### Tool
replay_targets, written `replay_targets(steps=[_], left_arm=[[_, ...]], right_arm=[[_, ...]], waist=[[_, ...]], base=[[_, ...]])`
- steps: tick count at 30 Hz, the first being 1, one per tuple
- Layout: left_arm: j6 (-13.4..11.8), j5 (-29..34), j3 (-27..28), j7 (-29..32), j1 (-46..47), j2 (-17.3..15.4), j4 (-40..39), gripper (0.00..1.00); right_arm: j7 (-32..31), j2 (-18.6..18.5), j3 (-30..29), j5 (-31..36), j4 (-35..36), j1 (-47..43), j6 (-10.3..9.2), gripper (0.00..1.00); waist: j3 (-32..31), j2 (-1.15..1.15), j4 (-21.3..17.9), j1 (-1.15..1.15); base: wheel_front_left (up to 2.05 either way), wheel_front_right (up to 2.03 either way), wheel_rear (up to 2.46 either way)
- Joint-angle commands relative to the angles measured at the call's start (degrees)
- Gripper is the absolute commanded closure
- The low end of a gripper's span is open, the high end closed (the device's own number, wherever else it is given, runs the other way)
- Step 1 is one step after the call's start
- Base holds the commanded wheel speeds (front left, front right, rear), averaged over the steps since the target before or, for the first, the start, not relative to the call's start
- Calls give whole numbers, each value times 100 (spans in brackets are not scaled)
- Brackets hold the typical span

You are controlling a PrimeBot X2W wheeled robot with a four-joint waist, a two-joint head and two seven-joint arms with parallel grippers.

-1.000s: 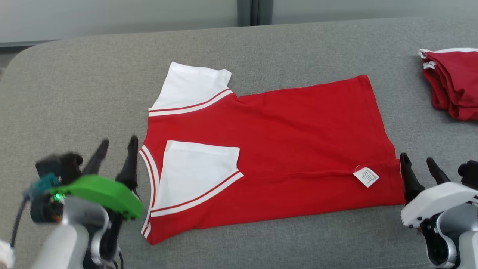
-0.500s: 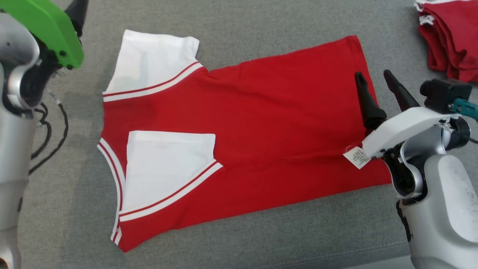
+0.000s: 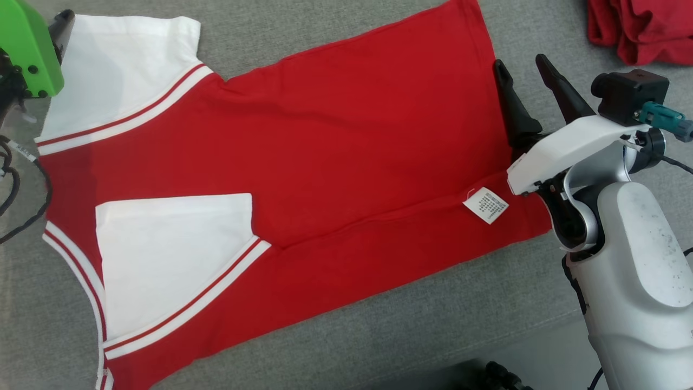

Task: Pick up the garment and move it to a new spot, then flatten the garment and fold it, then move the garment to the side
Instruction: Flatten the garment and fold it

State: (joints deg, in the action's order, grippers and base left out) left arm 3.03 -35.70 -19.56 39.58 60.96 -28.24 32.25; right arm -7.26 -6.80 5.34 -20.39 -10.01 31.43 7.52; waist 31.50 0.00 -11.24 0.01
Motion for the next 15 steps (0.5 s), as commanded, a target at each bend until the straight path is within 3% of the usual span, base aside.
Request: replay_targets(steps=[1, 7, 8, 9, 11, 13, 15], left_arm=[[27, -63, 22, 23, -90, -75, 38, 0], [23, -190, -3, 226, -343, -92, 103, 1], [16, -203, -2, 248, -367, -84, 90, 11], [6, -211, 0, 259, -392, -84, 71, 36], [-21, -229, -1, 225, -422, -69, 40, 64], [-21, -236, 20, 100, -421, -38, -7, 100], [3, -253, 49, -36, -382, 9, -51, 100]], right_arm=[[49, -36, 33, -22, -24, 104, -7, 0], [79, -131, 102, -34, -91, 225, -7, 0], [74, -150, 122, -32, -97, 238, -7, 0], [66, -171, 157, -24, -105, 271, -7, 0], [38, -221, 243, 13, -126, 361, -7, 0], [-13, -270, 360, 11, -157, 491, -7, 0], [-83, -374, 488, 48, -217, 662, -7, 0]], waist=[[194, 0, -205, -1], [177, 0, -183, -1], [173, 0, -172, -1], [168, 0, -160, -1], [159, 0, -132, -1], [149, 0, -98, -1], [127, 0, -51, -1]], base=[[0, 0, 0], [0, 0, 0], [0, 0, 0], [0, 0, 0], [0, 0, 0], [0, 0, 0], [0, 0, 0]])
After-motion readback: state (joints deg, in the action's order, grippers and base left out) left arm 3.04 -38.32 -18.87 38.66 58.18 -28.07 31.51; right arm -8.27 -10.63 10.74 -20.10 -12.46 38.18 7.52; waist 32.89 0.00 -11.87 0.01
